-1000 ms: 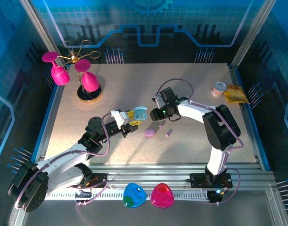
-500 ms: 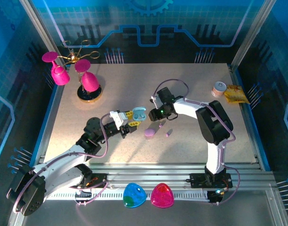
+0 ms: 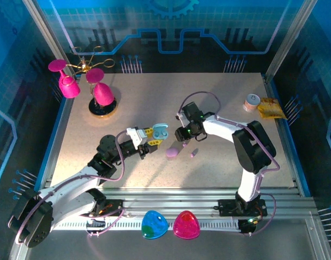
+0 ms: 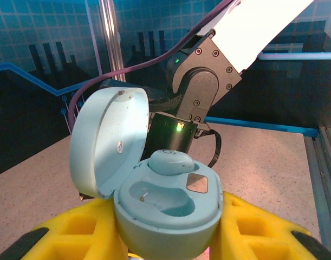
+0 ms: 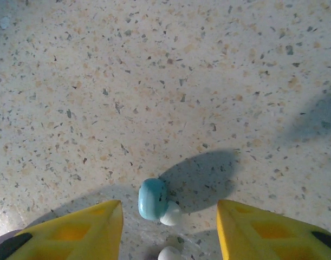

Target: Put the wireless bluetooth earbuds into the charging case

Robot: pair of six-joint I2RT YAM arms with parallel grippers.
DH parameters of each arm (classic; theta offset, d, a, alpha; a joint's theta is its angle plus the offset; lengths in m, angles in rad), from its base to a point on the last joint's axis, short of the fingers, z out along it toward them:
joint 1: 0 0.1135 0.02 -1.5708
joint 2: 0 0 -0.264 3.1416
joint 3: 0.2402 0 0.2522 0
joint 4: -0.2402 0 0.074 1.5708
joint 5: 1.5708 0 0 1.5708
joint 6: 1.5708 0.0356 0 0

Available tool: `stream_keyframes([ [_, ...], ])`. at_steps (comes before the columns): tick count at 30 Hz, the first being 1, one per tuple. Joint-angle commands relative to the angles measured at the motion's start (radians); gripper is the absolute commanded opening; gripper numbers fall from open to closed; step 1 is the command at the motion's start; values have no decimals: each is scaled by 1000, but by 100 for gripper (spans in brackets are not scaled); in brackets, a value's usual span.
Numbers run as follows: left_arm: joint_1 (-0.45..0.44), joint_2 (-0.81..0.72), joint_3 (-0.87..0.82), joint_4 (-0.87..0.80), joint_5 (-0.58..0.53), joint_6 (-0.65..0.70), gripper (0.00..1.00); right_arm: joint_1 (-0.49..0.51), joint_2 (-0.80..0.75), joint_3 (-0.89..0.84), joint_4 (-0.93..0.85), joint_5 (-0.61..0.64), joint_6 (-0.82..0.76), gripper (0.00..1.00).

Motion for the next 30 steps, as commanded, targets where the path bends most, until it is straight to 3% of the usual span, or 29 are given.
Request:
stream_keyframes([
  [1, 7, -26, -29, 65, 4, -16, 20, 46, 12, 78, -97, 122, 16, 45],
  [13, 7, -125, -35, 10, -1, -12, 20, 117, 138, 223, -234, 209, 30, 33],
  [30, 6, -102, -31, 15, 4, -4, 20, 128, 209, 265, -272, 242, 27, 20],
])
